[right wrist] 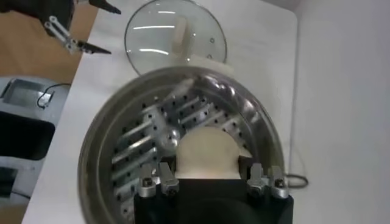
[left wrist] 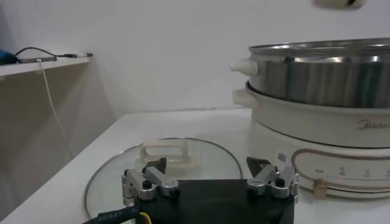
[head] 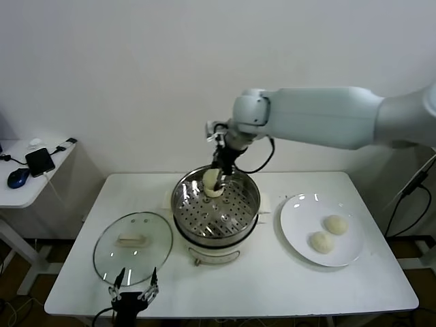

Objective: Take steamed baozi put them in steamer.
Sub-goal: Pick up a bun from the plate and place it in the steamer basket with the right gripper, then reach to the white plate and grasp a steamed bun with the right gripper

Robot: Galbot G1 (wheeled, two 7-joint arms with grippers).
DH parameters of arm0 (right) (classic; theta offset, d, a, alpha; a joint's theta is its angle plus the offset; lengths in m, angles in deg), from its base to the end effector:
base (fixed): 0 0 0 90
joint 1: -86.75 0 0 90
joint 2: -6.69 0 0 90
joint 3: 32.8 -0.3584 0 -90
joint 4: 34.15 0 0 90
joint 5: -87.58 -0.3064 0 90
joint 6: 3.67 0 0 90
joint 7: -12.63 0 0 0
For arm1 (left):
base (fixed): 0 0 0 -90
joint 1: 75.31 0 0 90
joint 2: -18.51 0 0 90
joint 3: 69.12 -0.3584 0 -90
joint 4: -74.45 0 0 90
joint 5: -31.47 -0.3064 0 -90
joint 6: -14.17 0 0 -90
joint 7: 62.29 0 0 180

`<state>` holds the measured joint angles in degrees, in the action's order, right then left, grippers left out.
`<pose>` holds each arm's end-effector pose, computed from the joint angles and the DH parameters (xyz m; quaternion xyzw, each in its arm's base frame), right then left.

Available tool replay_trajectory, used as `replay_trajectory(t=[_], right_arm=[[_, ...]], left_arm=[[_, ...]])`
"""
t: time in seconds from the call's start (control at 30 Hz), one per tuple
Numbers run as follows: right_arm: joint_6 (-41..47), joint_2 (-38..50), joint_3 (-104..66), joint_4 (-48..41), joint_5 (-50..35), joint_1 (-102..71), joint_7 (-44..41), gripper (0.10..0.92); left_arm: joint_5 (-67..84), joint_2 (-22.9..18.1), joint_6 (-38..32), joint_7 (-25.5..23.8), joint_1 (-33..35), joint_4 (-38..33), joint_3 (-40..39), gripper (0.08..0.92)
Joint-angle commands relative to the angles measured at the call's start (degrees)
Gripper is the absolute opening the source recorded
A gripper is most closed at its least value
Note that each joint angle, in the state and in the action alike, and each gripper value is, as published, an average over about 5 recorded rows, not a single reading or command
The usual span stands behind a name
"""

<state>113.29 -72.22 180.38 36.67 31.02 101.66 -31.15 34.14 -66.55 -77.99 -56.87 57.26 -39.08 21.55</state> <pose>0.5211 0.1494 -0.0251 0.5655 -0.5546 0.5113 0.3334 0.0480 0.0236 -0.3630 0.0317 -0.9885 -0.0230 0.1458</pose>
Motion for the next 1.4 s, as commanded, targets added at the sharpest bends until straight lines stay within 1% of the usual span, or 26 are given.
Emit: replay_trajectory(t=[0.03,0.23,0.43,0.53,0.6,0.7,0.77,0.9,1.0,1.07,1.13,1.2,1.3,1.4], right_arm=[[3.6,-6.8,-1.5,-5.1,2.1,-9.3,4.8,0.653],[4.2,-7.3,-1.9,-9.1,3.9,-13.1,5.7,0.653],[4.3,-7.0,-3.2,-9.3,3.9,-14.5,6.3,0.662],[3.9,-6.6,-4.0,-8.9,3.9,-13.9,6.0,0.699],[2.9,-5.9,-3.9,-8.1,4.1,-12.1,4.7,0.749],[-1.1,-3.8,-2.4,-6.7,4.9,-7.2,0.5,0.81],[-5.3,-1.6,-0.7,-5.6,5.6,-2.7,-3.8,0.819],[-12.1,5.6,1.0,-2.6,5.5,4.9,-12.4,0.822],[-14.2,14.8,1.6,1.3,5.0,9.1,-16.1,0.823],[-15.0,21.8,4.0,4.5,6.4,11.8,-17.6,0.823],[-16.0,28.2,7.3,7.4,9.6,13.6,-18.6,0.823],[-17.2,34.6,10.5,9.6,14.7,13.9,-19.0,0.823],[-18.3,41.5,12.3,10.7,22.1,10.8,-18.8,0.823],[-18.8,46.4,10.2,10.3,27.6,4.5,-18.3,0.823]], left_arm=[[-0.2,0.1,-0.1,0.1,0.0,0.4,0.0,0.823],[-0.4,0.5,-0.2,0.1,0.3,0.3,-0.2,0.823],[-0.4,0.6,-0.2,0.2,0.3,0.4,-0.5,0.823],[-0.3,0.5,-0.2,0.3,0.3,0.3,-0.6,0.823],[-0.3,0.4,-0.1,0.3,0.4,0.1,-0.6,0.823],[-0.4,0.3,-0.1,0.3,0.5,0.0,-0.7,0.823],[-0.6,0.1,-0.1,0.3,0.5,-0.2,-0.8,0.823],[-1.0,-0.1,-0.1,0.2,0.8,-0.8,-1.4,0.823],[-1.3,-0.1,-0.2,0.2,1.0,-1.1,-1.7,0.823],[-1.4,-0.1,-0.3,0.2,1.1,-1.2,-1.7,0.823],[-1.4,-0.2,-0.3,0.2,1.0,-1.2,-1.7,0.823],[-1.5,-0.3,-0.2,0.2,0.9,-1.2,-1.8,0.823],[-1.6,-0.3,-0.2,0.2,0.8,-1.3,-1.9,0.823],[-1.6,-0.3,-0.2,0.2,0.7,-1.2,-1.9,0.823]])
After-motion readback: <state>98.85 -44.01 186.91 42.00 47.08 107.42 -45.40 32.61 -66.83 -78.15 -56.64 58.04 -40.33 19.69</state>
